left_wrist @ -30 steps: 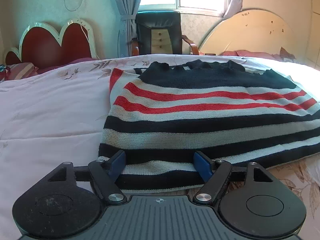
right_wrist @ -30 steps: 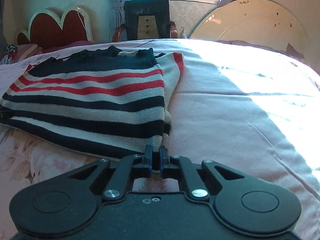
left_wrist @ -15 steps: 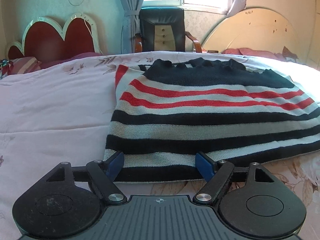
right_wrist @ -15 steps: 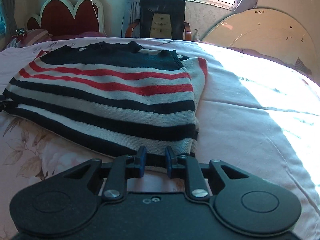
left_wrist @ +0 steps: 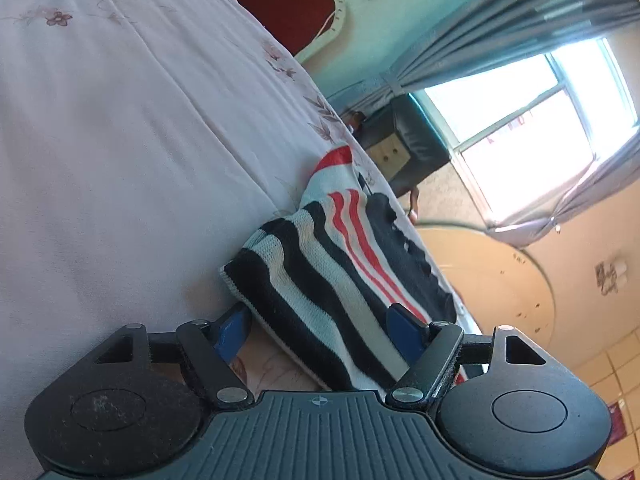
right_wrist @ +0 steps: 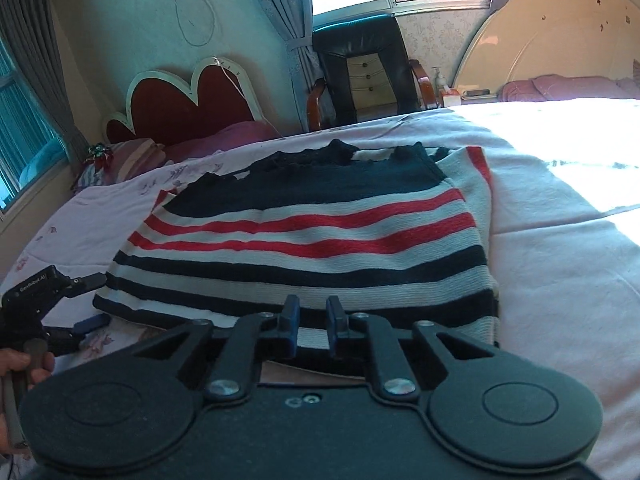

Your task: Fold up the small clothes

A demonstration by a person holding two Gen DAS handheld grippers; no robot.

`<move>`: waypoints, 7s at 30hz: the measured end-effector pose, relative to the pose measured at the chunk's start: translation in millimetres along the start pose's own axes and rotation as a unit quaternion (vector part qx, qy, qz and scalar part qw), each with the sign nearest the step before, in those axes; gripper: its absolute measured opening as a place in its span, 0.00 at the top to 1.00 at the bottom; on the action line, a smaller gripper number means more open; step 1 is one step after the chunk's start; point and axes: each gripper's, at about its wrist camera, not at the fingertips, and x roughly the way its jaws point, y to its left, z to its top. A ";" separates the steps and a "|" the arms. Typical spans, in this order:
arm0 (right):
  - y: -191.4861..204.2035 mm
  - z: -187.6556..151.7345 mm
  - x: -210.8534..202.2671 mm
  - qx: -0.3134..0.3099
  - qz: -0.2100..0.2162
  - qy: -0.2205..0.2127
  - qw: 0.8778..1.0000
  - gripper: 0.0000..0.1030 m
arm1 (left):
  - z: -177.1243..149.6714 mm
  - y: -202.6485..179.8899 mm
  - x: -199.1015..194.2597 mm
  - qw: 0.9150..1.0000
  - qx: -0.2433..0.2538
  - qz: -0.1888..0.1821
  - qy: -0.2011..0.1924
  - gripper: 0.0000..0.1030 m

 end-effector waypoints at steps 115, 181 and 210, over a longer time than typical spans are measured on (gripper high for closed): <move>-118.8 69.9 2.4 0.093 -0.043 -0.056 0.993 0.85 | -86.8 -260.5 126.0 0.874 0.442 -0.121 0.159 0.43; -173.5 101.3 53.5 0.196 -0.005 -0.009 0.981 0.72 | -65.9 -284.2 203.0 0.877 0.455 -0.042 0.150 0.43; -95.6 120.9 93.9 -0.079 -0.036 -0.008 0.996 0.78 | -87.8 -310.8 244.3 0.854 0.486 -0.050 0.181 0.28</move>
